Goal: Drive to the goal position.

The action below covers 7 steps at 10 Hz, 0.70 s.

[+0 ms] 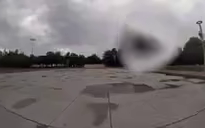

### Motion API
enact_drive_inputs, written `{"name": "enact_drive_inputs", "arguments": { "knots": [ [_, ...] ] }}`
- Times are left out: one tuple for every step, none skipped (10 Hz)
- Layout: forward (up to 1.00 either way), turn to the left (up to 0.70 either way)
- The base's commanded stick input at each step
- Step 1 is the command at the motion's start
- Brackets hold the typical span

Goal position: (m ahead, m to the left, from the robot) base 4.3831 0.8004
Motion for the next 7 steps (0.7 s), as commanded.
{"name": "enact_drive_inputs", "arguments": {
  "knots": [
    [0.70,0.00],
    [0.70,0.00],
    [0.70,0.00],
    [0.70,0.00],
    [0.70,0.00],
    [0.70,0.00],
    [0.70,0.00]
  ]
}}
